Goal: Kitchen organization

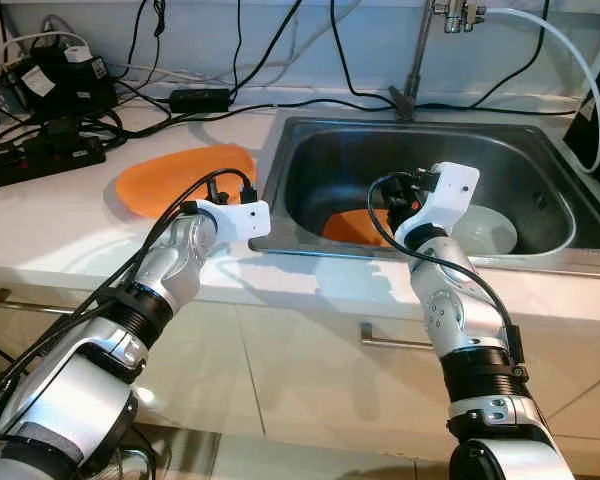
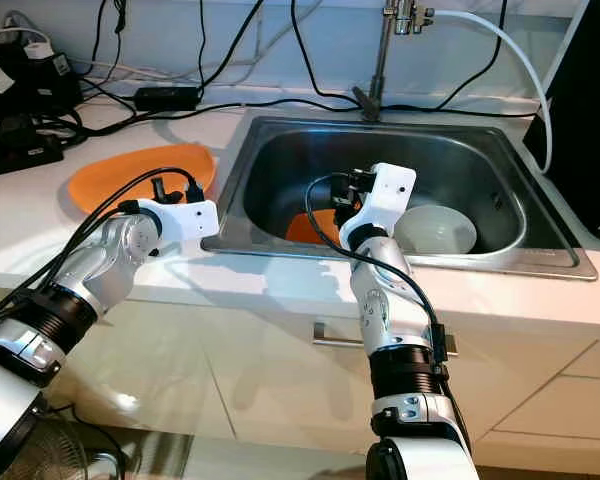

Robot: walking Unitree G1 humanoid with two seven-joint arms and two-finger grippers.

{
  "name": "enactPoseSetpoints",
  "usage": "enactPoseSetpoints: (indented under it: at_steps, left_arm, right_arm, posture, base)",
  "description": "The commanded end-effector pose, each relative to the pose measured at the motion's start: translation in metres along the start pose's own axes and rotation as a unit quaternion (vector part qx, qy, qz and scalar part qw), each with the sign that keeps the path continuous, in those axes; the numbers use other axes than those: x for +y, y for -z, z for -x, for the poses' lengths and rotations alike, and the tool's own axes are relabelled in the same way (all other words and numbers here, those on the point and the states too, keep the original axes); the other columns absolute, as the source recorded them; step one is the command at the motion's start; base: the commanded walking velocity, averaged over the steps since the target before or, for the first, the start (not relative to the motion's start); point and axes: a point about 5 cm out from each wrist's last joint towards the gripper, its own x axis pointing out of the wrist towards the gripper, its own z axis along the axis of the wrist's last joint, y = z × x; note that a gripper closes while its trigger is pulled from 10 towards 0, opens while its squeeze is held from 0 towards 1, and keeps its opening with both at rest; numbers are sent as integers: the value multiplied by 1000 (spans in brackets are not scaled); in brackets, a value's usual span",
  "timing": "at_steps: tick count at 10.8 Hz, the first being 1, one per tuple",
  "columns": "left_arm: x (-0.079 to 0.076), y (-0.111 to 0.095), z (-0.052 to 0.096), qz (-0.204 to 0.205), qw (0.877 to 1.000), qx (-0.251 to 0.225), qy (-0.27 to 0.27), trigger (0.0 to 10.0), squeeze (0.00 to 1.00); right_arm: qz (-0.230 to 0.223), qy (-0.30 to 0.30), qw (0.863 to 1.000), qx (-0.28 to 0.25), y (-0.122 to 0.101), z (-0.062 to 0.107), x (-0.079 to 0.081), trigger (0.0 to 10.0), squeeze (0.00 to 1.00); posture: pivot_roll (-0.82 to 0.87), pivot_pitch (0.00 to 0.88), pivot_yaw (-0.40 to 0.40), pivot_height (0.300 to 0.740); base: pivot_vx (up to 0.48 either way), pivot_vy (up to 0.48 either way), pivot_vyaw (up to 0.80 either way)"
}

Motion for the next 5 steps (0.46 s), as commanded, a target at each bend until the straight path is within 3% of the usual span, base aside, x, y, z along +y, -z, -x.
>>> enactPoseSetpoints:
  at_steps: [1, 5]
  left_arm:
    - [-39, 17, -4, 0, 997, 33, 65, 0, 0]
    - [-28, 17, 0, -23, 999, 20, 18, 0, 0]
  right_arm:
    - [-5, 0, 1000, 1, -1, 0, 0, 10000, 0]
    - [-12, 2, 1000, 2, 0, -1, 0, 10000, 0]
  posture:
    - [189, 44, 15, 740]
    - [197, 40, 13, 740]
  base:
    - [0, 0, 0]
    - [0, 0, 0]
